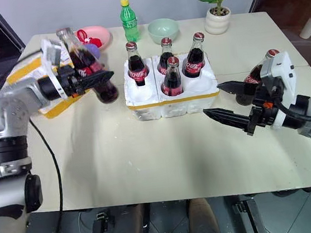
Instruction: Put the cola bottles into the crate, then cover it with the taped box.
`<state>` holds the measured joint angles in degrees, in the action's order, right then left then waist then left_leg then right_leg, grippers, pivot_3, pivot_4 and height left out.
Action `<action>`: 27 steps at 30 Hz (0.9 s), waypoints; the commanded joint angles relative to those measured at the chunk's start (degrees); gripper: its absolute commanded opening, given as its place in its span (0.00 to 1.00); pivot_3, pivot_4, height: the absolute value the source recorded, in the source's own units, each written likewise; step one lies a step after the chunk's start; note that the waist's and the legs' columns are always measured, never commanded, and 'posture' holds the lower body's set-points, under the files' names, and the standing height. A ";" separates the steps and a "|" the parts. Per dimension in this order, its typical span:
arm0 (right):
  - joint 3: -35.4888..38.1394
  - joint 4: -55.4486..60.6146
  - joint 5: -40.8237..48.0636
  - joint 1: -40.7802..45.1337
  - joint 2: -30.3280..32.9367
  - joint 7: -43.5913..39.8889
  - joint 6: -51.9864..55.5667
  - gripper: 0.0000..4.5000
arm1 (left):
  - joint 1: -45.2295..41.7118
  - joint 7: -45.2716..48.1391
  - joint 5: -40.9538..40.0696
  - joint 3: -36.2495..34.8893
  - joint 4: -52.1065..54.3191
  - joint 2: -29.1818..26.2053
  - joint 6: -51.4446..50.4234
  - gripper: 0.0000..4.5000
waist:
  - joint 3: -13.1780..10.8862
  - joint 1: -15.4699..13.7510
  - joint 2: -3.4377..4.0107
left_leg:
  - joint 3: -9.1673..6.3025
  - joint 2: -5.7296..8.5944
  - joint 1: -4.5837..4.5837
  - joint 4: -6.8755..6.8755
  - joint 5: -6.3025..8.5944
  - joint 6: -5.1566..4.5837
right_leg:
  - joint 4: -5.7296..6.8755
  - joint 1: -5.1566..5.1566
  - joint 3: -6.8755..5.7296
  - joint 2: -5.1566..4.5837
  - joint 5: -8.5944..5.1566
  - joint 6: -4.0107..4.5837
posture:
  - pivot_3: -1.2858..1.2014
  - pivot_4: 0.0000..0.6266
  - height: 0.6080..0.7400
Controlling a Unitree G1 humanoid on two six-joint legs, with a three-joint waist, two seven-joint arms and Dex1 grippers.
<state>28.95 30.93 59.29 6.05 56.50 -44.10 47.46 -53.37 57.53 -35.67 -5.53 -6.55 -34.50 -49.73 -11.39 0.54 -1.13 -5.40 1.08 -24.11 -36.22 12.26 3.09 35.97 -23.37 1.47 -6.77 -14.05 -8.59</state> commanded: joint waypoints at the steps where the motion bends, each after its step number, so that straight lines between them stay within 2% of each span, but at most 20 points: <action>1: 2.42 2.33 0.70 0.01 -0.19 1.31 -0.69 1.00 | -4.14 -0.70 2.96 4.25 -1.59 4.14 4.54 0.64 | 0.00 -0.10 0.00 | 0.00 0.00 0.09 -0.01 0.00 0.00 | -0.01 0.09 0.00 0.00 -0.01 0.01 | 0.52 0.24 0.99; 5: 3.66 3.55 1.47 -1.26 -0.80 2.51 -0.51 1.00 | -5.88 -2.29 11.67 9.69 -10.84 8.14 14.74 0.64 | 0.00 0.22 0.00 | 0.02 0.00 0.19 0.00 -0.01 0.01 | -0.10 0.22 0.01 0.00 -0.01 0.02 | 0.52 0.24 0.99; 10: 5.84 4.44 2.20 -3.60 -1.14 2.95 -0.56 1.00 | -7.23 -1.50 14.36 10.17 -18.22 11.11 20.69 0.64 | -0.03 0.37 0.03 | 0.05 -0.01 -0.02 0.14 -0.01 -0.01 | 0.05 -0.18 0.04 0.01 -0.01 0.03 | 0.52 0.24 0.99; 20: 5.93 6.90 4.53 -3.45 -1.41 3.91 -1.63 1.00 | -1.18 0.68 18.60 13.38 -18.06 11.79 22.60 0.64 | -0.02 0.24 0.03 | 0.04 0.00 -0.13 0.01 -0.01 -0.02 | 0.04 -0.17 0.04 0.00 0.00 0.01 | 0.52 0.24 0.99; 22: 5.18 7.61 5.67 -2.42 -1.57 4.73 -1.73 1.00 | 0.13 0.51 19.19 13.68 -16.79 11.46 22.50 0.86 | -0.01 0.23 0.05 | 0.04 0.00 -0.05 0.02 -0.01 -0.01 | 0.04 -0.12 0.04 0.00 0.00 0.01 | 0.52 0.24 0.99; 24: 4.45 7.94 5.87 -1.91 -1.65 5.17 -1.81 1.00 | 1.08 0.55 19.35 13.68 -15.29 11.24 21.94 0.99 | -0.01 0.12 0.05 | 0.04 -0.01 0.02 0.04 -0.01 -0.01 | 0.04 -0.06 0.04 0.00 0.00 0.02 | 0.52 0.24 0.99; 27: 2.47 7.52 4.31 -1.70 -2.04 5.11 -2.53 1.00 | 2.54 0.46 18.88 12.87 -12.09 10.16 20.39 0.99 | 0.00 0.09 0.04 | 0.04 -0.01 0.05 0.02 -0.01 -0.01 | 0.03 0.00 0.04 0.00 -0.01 0.02 | 0.52 0.24 0.99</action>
<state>31.44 37.53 63.87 3.72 54.78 -39.11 46.41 -51.44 57.85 -16.79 8.11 -20.91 -23.25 -28.37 -11.40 0.63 -1.09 -5.36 1.07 -24.06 -36.21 12.26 3.08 36.00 -23.37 1.51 -6.77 -14.05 -8.57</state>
